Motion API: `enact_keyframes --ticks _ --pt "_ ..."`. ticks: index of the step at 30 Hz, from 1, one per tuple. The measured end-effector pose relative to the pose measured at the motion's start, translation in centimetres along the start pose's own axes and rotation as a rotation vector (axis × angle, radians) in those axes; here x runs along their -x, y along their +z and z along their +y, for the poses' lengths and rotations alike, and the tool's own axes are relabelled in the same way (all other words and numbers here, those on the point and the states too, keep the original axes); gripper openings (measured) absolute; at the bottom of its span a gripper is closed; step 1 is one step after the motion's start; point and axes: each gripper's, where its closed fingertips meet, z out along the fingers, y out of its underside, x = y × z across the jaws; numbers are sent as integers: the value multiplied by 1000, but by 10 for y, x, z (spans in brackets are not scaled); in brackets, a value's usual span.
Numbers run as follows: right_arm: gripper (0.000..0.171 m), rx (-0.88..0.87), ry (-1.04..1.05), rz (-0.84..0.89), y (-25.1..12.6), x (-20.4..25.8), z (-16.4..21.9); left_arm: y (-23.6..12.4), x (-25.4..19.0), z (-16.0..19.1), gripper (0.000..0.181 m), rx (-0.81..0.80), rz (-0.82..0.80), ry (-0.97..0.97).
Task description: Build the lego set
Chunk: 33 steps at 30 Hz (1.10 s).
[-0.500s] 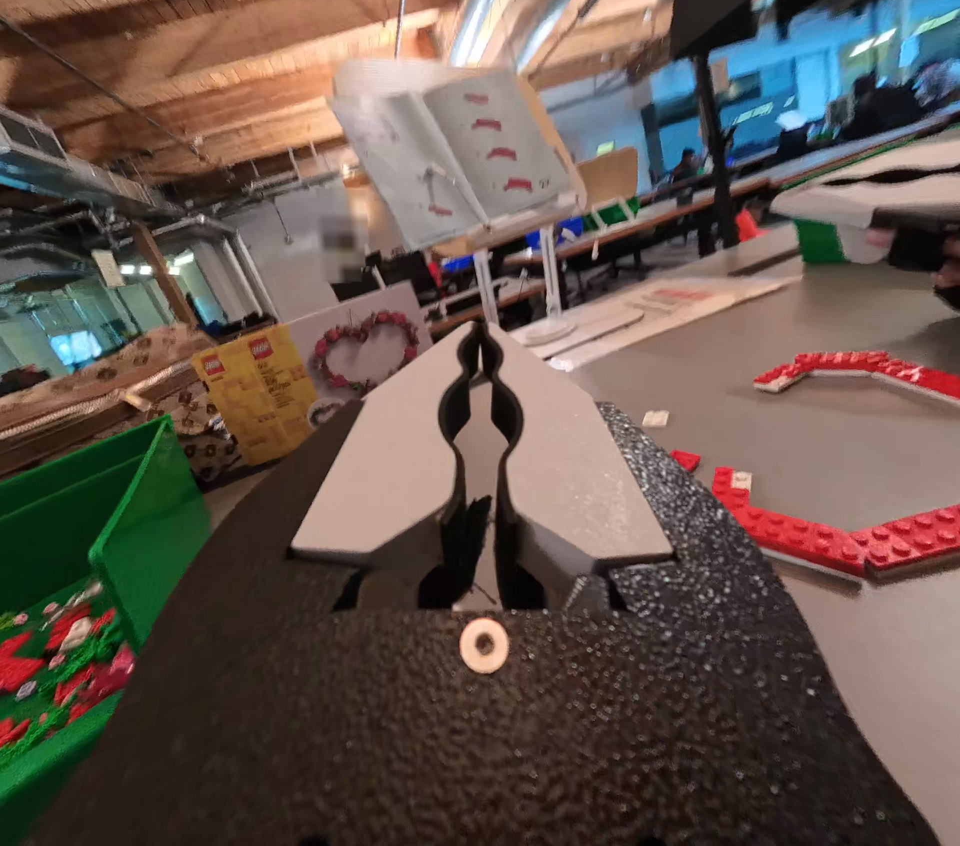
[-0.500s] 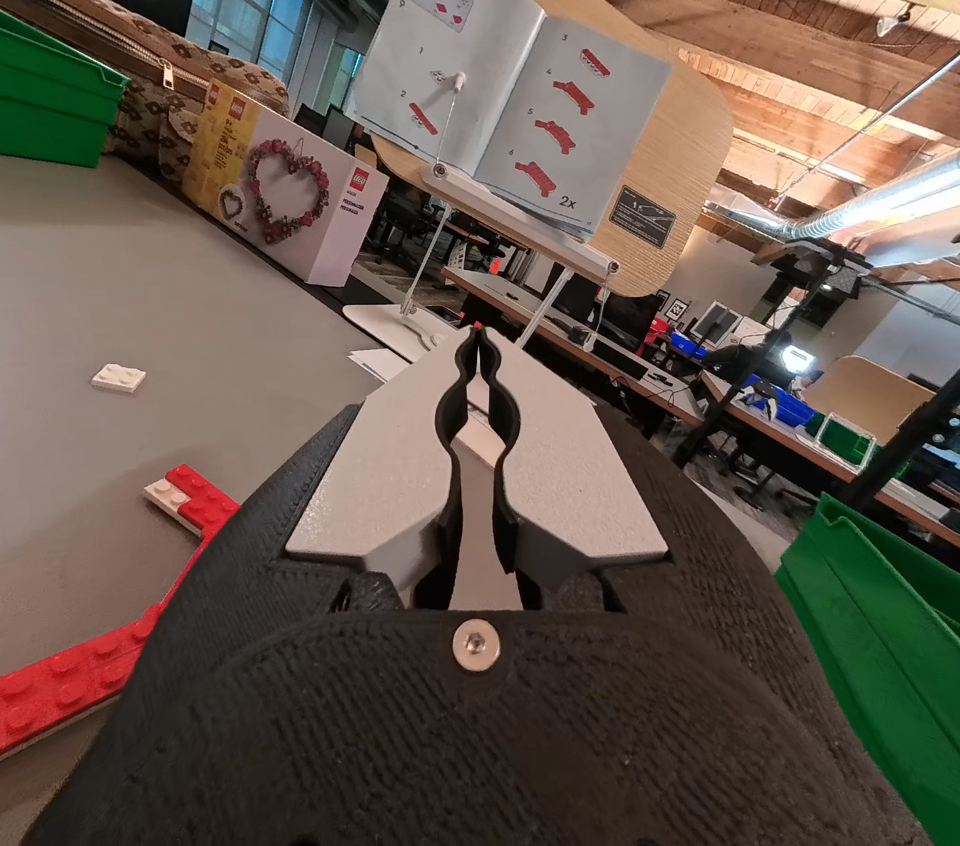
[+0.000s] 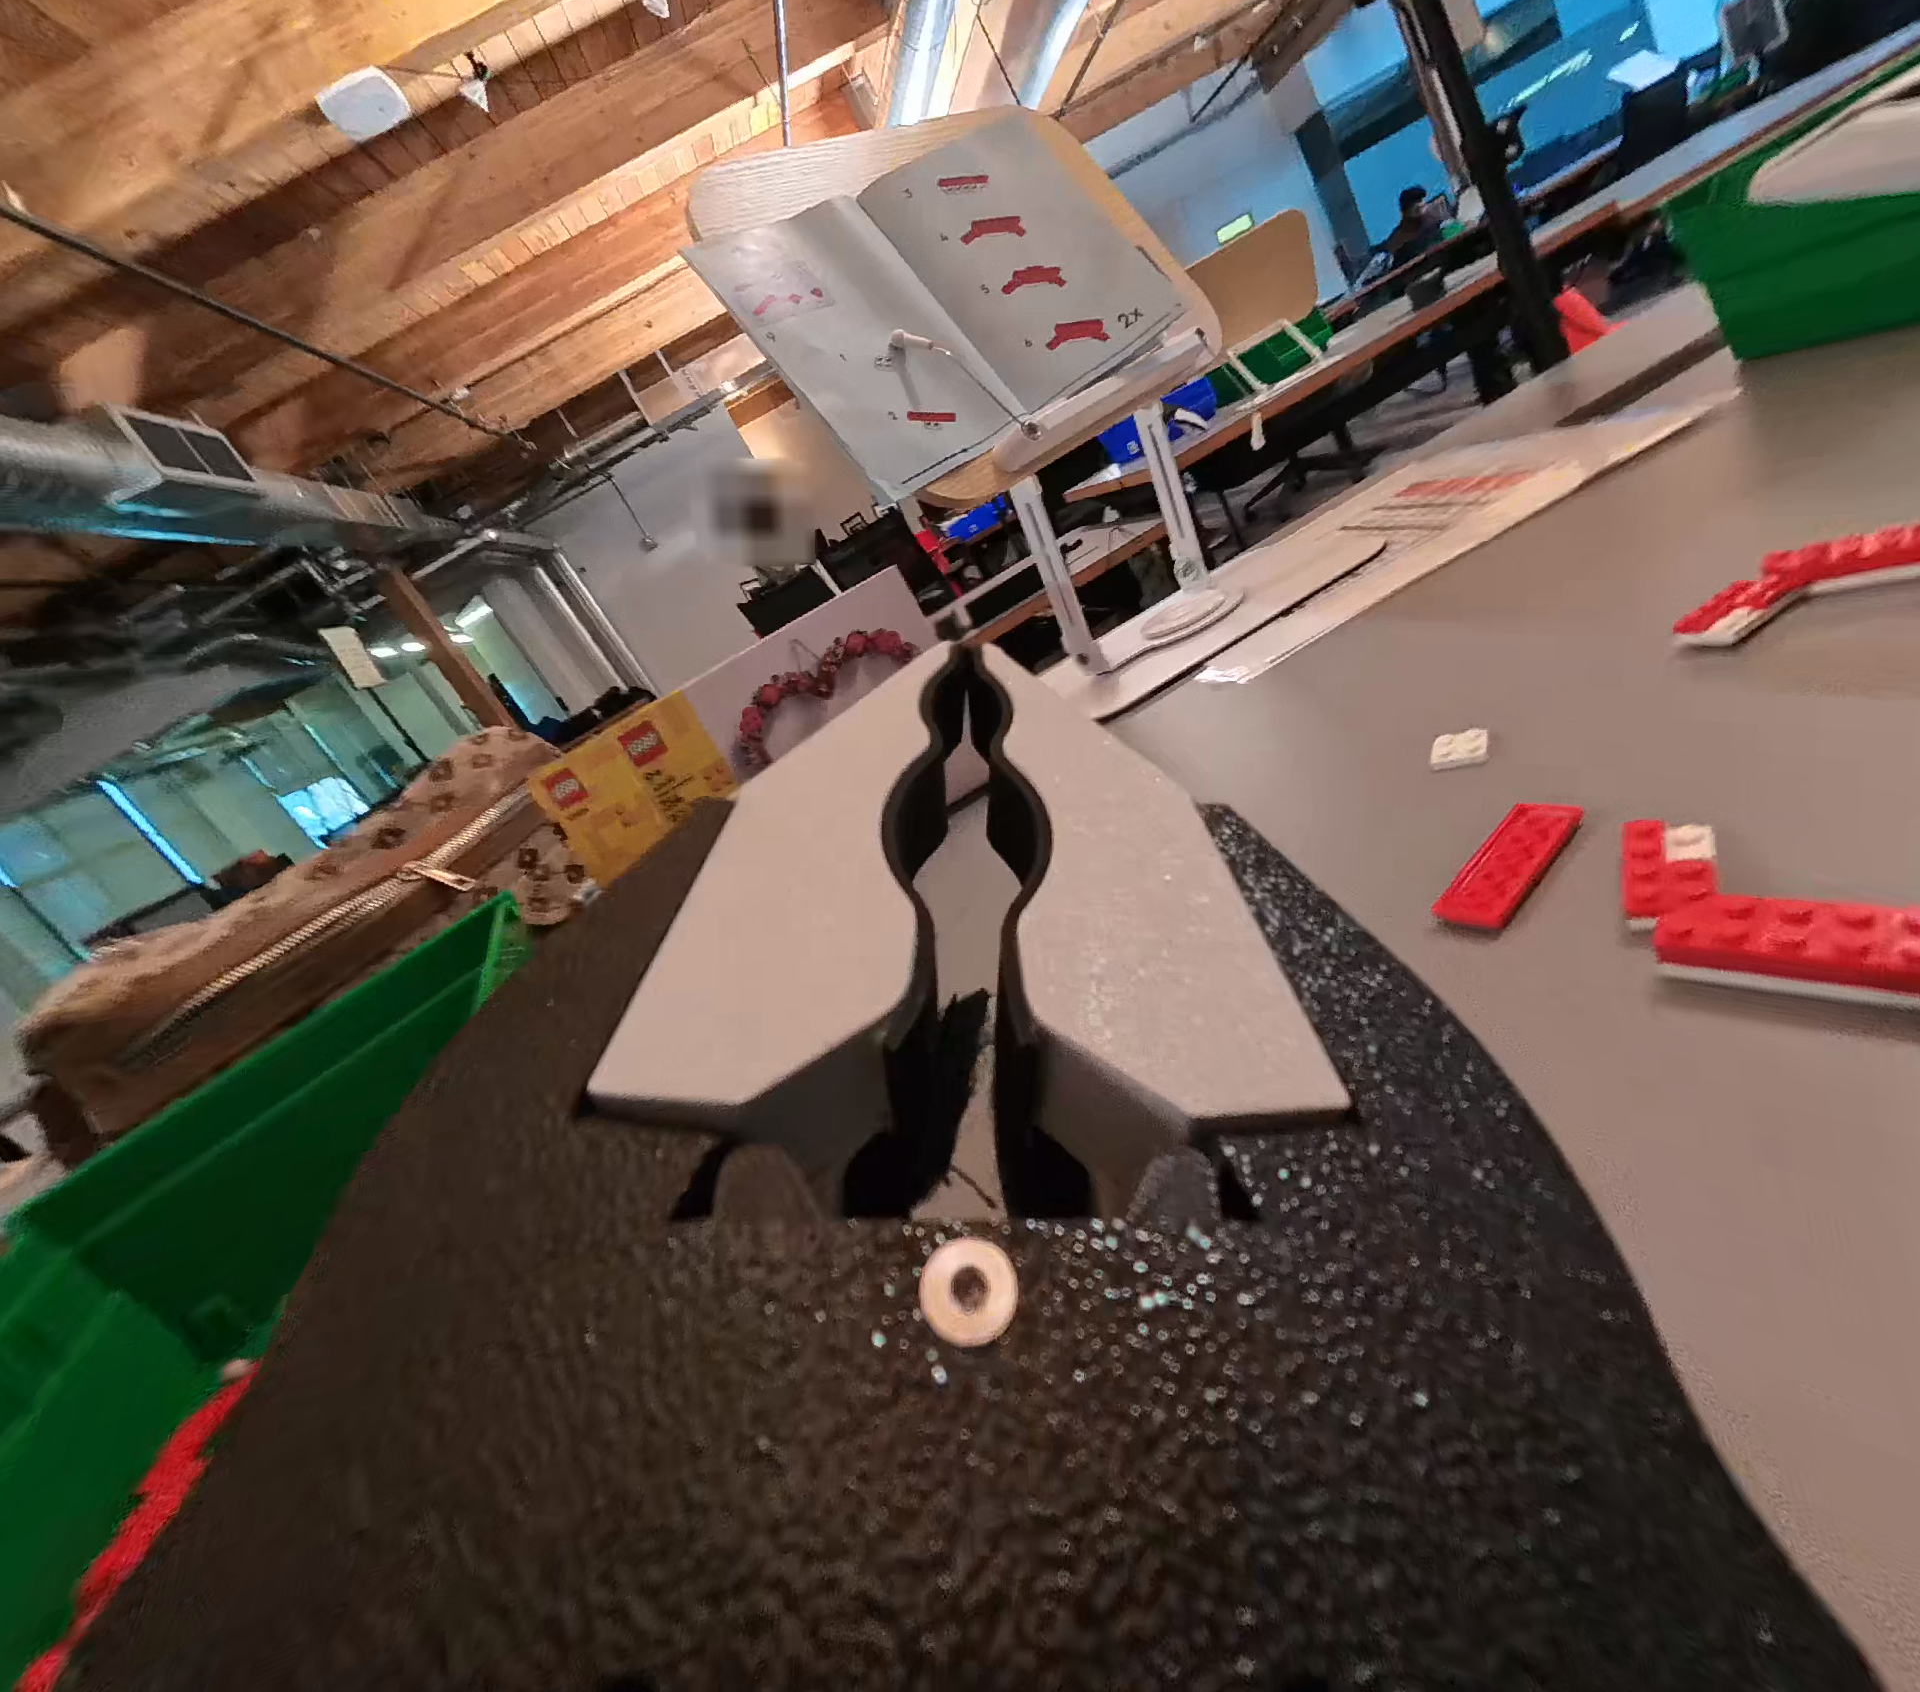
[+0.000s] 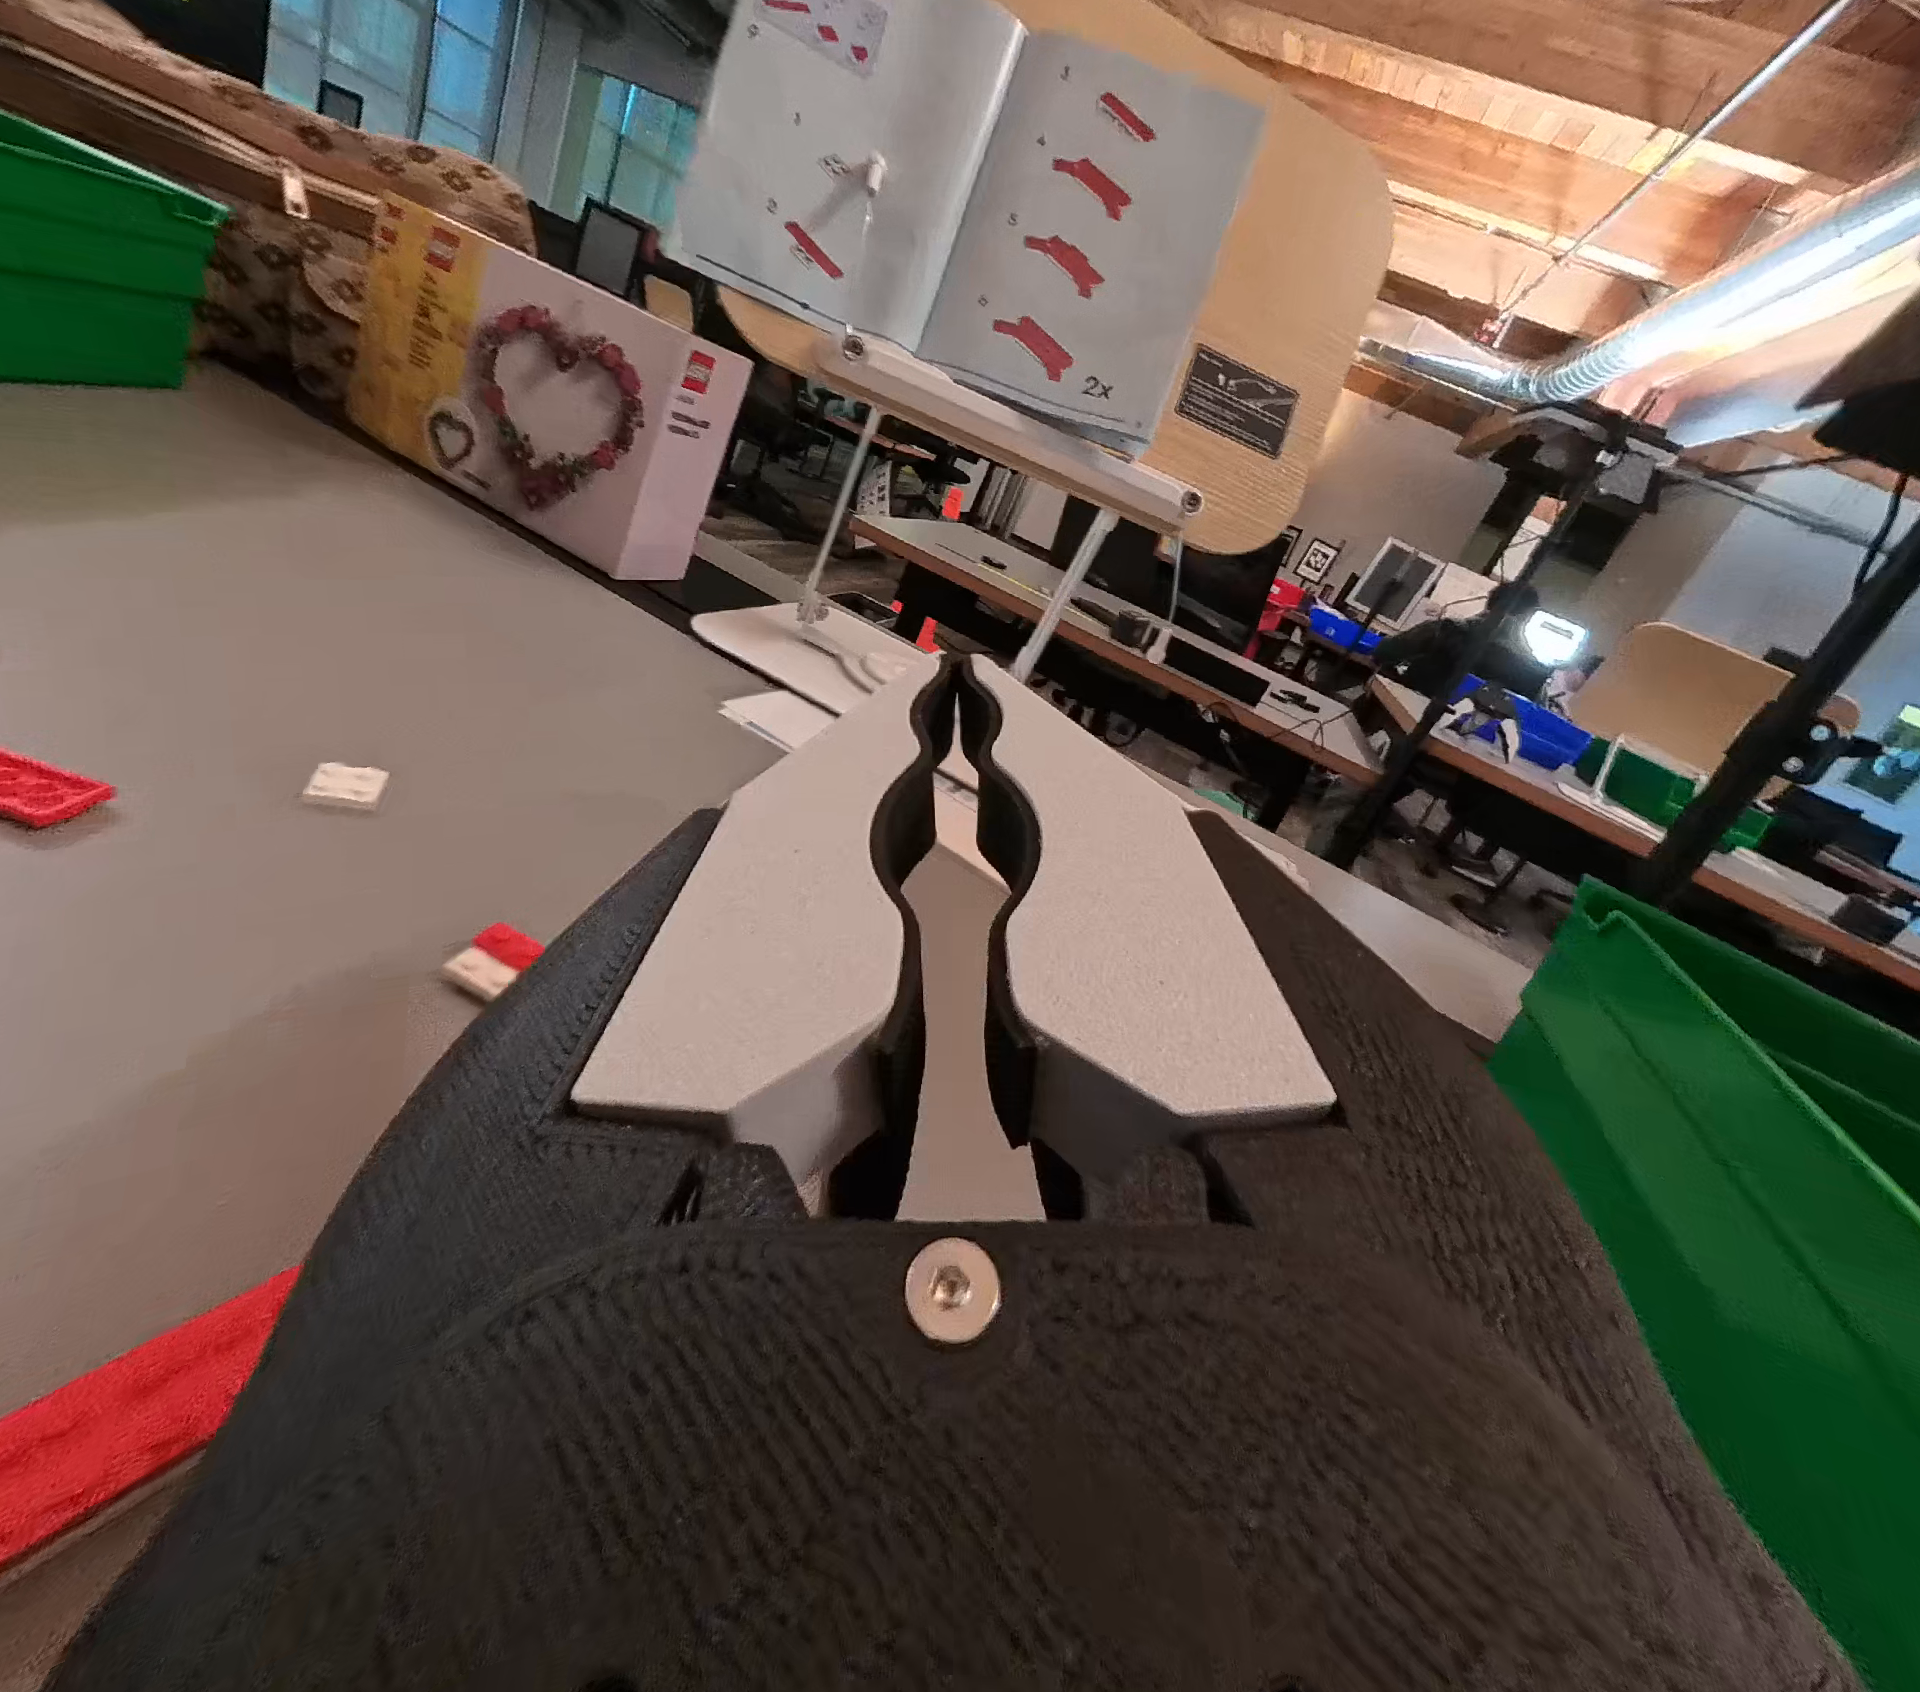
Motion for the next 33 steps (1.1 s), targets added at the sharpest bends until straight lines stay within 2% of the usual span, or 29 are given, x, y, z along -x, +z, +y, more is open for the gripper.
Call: enact_keyframes --ticks 2,5,12,15,16,20,23,30,33 --pt "0 -3 -51 -27 -5 13 -5 -5 5 2 0 4 -5 25" --pt "0 9 -123 -43 -8 24 -6 -12 8 4 0 12 28 -39" --pt "0 2 -154 2 -11 28 -20 -15 19 5 0 15 -7 -98" --pt "0 18 -163 -106 -5 61 -34 -13 15 4 0 13 5 -100" --pt "6 28 -147 -158 -3 76 -39 -13 14 3 0 11 10 -99" --pt "10 75 -22 -345 -2 137 -57 -13 15 1 0 3 2 -95" --pt "13 180 86 -467 -3 175 -55 -13 19 2 0 6 -7 -119" --pt "18 335 256 -647 -2 216 -46 -13 22 4 0 8 -11 -168" --pt "18 377 179 -746 7 231 -39 -12 22 4 0 11 -10 -166"
